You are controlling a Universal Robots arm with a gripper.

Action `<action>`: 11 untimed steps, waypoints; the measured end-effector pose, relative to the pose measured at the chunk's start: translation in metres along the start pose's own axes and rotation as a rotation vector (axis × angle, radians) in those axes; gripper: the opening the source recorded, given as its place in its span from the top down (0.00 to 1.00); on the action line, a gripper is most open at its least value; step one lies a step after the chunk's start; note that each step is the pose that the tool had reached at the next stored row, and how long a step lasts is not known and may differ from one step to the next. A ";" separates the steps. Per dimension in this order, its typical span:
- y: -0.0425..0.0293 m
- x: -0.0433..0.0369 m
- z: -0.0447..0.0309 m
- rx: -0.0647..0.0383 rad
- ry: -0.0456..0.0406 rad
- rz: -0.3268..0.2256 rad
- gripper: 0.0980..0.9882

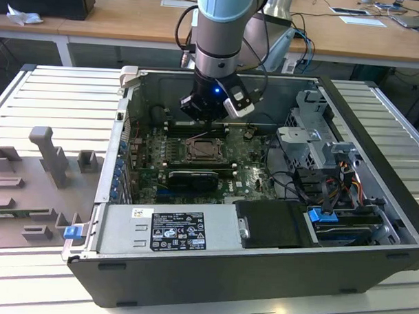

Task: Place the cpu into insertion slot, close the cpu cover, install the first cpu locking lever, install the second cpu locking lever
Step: 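Install the first cpu locking lever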

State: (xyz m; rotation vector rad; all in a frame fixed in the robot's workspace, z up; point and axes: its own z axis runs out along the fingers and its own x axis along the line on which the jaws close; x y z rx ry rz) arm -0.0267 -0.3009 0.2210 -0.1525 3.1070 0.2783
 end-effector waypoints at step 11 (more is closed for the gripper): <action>-0.0017 -0.0071 0.0095 0.000 -0.0012 0.007 0.99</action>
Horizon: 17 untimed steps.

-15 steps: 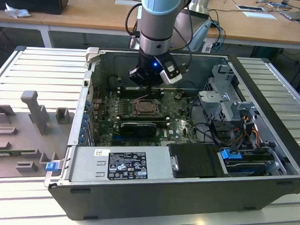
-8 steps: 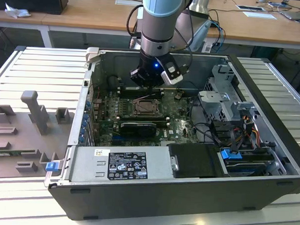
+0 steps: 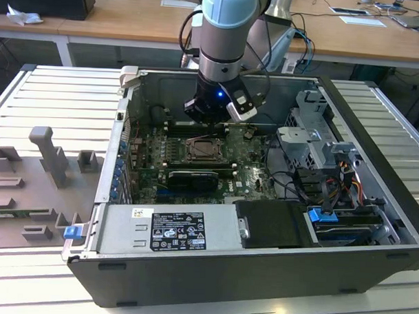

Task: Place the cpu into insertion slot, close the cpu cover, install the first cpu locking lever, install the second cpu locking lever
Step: 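Install the first cpu locking lever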

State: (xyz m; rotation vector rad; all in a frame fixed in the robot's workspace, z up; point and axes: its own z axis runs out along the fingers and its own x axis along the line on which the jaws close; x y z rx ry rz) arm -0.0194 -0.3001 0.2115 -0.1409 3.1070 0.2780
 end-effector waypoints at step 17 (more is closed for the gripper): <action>-0.0014 -0.0013 0.0075 0.003 -0.0010 0.006 0.99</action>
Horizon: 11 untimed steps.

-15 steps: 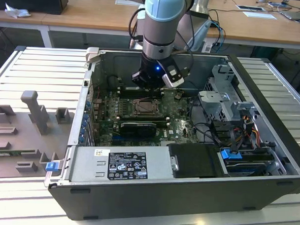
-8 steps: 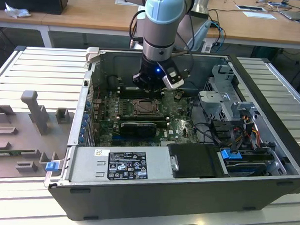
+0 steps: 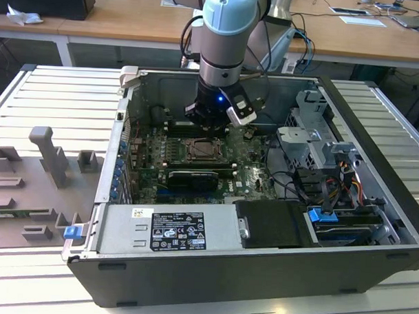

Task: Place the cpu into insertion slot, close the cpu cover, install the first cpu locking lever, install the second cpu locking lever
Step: 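Install the first cpu locking lever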

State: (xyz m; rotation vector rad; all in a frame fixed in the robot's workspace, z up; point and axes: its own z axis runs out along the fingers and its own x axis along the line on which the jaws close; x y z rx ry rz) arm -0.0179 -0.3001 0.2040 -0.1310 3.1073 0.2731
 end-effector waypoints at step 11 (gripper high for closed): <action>-0.0003 0.0000 0.0016 0.007 0.0002 0.003 0.99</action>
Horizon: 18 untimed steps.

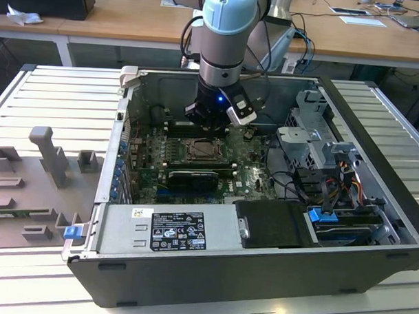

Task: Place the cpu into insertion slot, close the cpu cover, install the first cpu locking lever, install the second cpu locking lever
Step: 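Install the first cpu locking lever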

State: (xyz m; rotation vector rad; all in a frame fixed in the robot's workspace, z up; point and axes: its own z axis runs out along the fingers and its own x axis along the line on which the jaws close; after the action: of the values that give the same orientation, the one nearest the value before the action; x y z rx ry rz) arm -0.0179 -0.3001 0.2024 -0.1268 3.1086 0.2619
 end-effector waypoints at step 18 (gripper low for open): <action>-0.0003 0.0000 0.0011 0.019 -0.0013 0.017 0.99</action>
State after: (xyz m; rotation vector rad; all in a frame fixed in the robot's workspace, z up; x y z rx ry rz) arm -0.0179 -0.3002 0.2012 -0.0997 3.1112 0.2333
